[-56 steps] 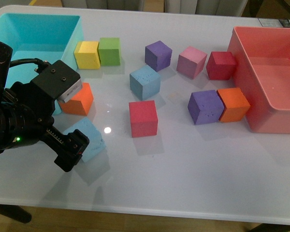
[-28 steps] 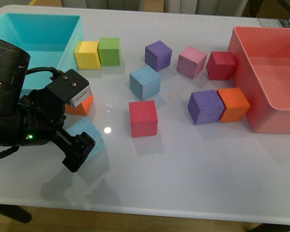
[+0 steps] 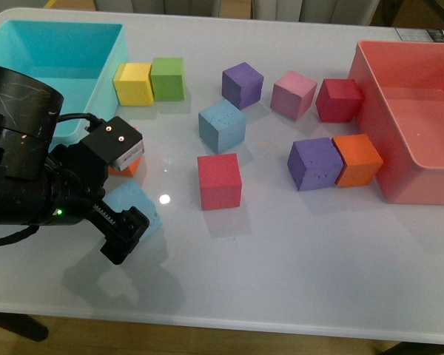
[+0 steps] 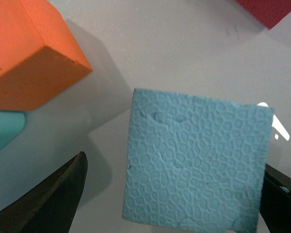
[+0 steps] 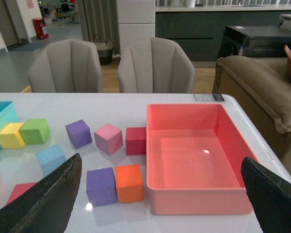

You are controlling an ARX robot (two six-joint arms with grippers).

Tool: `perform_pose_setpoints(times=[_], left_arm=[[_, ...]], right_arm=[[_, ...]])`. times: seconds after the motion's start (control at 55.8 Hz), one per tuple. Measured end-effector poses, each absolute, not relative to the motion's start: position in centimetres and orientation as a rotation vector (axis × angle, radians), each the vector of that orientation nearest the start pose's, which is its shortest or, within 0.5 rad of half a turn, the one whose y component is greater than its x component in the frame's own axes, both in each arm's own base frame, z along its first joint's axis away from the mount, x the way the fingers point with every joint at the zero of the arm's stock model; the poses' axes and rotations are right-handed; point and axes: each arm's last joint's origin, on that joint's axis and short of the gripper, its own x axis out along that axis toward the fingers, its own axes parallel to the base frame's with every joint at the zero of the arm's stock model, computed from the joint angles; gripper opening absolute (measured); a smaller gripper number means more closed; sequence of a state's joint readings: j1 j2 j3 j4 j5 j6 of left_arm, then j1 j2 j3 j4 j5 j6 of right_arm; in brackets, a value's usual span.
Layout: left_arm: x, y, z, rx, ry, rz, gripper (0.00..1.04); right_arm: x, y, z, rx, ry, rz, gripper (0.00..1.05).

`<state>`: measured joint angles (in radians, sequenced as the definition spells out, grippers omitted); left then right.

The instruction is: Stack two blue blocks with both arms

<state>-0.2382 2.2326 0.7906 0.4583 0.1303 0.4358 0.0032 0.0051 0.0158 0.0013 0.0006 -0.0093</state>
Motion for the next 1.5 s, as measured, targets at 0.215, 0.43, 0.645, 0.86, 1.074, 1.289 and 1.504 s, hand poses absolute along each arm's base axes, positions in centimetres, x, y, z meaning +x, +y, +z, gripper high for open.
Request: perform_pose_setpoints(times=[0.215,0.43,0.645,0.86,1.074,1.289,1.504], left_arm=[[31.8,-8.0,-0.5,0.479,0.895,-0.506,0.83],[31.5,-7.9,0.8,0.483,0.893,-0.502,0.51],[31.3,-8.3,5.7,0.467,0.845,-0.551,0.39],[32.3,-10.1,9.7,0.483,0.759,-0.586,0.35],[35.7,-12.6,11.8,0.515,0.665,-0.566,0.33],[39.3,-14.8,11.3,0.519,0.667,-0.547,0.33],[41.5,-17.2,10.6,0.531,0.663,-0.570,0.33]], right_arm=[[9.7,0.0,16.9,-0.009,-0.012,0.003,0.96],[9.7,0.0,16.9,-0.009,-0.012,0.003,0.96],[9.7,0.0,16.9,-0.009,-0.012,0.003,0.96],[9.7,0.0,16.9,-0.009,-0.012,0.003,0.96],[9.7,0.0,16.9,-0.009,-0.012,0.003,0.96],[9.7,0.0,16.9,-0.009,-0.012,0.003,0.96],[9.7,0.0,16.9,-0.009,-0.012,0.003,0.96]])
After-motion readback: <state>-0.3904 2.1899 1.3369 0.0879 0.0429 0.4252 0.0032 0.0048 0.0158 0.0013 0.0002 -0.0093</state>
